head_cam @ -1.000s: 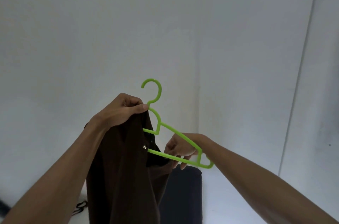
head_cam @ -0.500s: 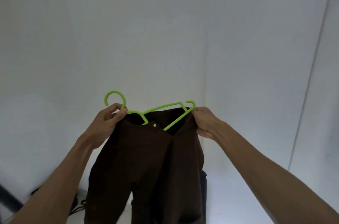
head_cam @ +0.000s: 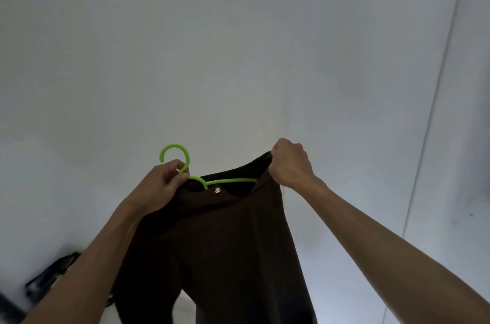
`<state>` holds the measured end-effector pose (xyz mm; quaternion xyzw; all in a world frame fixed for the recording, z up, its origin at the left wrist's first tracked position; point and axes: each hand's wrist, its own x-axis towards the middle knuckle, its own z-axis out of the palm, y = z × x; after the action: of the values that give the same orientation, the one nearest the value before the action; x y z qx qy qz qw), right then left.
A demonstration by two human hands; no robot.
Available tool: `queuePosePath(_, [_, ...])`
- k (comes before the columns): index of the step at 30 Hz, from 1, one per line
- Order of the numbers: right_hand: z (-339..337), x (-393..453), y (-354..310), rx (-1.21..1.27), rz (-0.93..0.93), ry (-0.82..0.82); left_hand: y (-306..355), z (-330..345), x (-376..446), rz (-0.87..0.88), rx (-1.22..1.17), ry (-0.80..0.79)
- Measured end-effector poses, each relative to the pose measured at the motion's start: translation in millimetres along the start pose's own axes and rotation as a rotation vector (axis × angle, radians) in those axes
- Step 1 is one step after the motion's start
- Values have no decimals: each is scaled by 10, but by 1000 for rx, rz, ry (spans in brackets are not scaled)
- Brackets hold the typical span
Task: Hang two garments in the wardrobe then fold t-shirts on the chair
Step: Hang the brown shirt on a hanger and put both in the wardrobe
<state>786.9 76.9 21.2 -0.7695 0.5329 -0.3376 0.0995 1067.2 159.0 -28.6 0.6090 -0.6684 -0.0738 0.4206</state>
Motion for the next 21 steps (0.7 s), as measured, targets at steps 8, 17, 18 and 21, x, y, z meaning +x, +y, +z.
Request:
queuePosePath(8, [-230, -29, -55, 378, -240, -288, 312, 183, 204, 101, -57, 138])
queuePosePath(17, [98, -4, 528, 149, -387, -281, 461, 30, 224, 153, -89, 101])
queuePosePath(18, [131, -7, 535, 196, -410, -226, 460, 12, 225, 154, -84, 103])
queuePosePath(21, [210, -32, 413, 296, -460, -139, 542, 31, 219, 164, -50, 83])
